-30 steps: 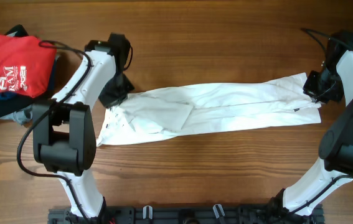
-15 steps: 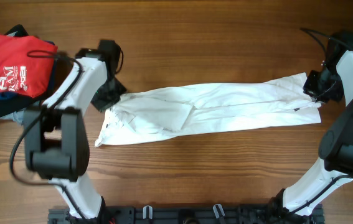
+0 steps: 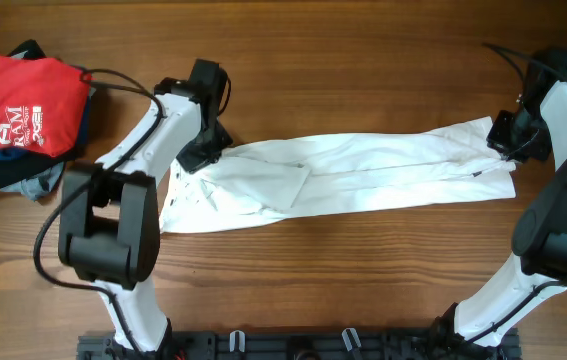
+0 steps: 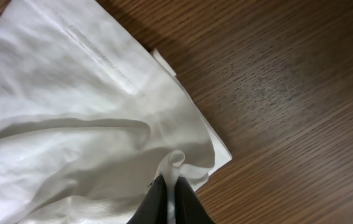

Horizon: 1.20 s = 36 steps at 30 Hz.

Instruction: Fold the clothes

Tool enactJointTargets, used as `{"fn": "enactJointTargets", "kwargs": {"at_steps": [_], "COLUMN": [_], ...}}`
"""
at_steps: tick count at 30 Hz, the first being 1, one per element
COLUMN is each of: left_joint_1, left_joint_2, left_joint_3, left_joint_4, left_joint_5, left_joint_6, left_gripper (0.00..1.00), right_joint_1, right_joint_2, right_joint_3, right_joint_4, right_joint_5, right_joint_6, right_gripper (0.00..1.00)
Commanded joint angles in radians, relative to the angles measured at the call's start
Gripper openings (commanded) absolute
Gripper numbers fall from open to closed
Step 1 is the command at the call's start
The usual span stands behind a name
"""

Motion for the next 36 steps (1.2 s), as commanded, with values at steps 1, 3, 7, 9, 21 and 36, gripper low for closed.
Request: {"fn": "enactJointTargets", "kwargs": {"at_steps": [1,3,7,9,21,36], "left_joint_1": [0.031,0.038,0.063,0.074,0.088,0.088], "left_joint_2": [0.024,0.024,0.024,0.024,-0.050,-0.293], "left_joint_3": [-0.068,-0.128,-0.192,-0.192,-0.166,-0.132], "left_joint_4": [0.007,0.011,0.064,0.065,0.006,0.002], "left_joint_5": [0.001,0.001,0.002,0.002,0.008,-0.003], "left_joint_6": [-0.010,-0.010,-0.010,-0.010,-0.008,-0.006], "left_gripper": [0.04,0.04,0.04,0.04,0.15,0.37], "right_joint_1": [-0.004,-0.004,-0.004,-0.004,-0.148,-0.163], "right_joint_2": [0.004,0.004,0.004,0.004,0.034,0.279], "right_joint_3": [-0.008,-0.008,-0.008,-0.008,-0.010,-0.011], "right_joint_4": [0.002,0.002,0.005,0.016,0.045,0.084], "right_joint_5": [-0.020,-0.020,-0.020,-0.019,-0.191,-0.487], "right_joint_6": [-0.013,-0.013,-0.013,-0.024,-0.270,-0.453], "right_gripper": [0.06,0.06,0.06,0.16,0.50,0.04]}}
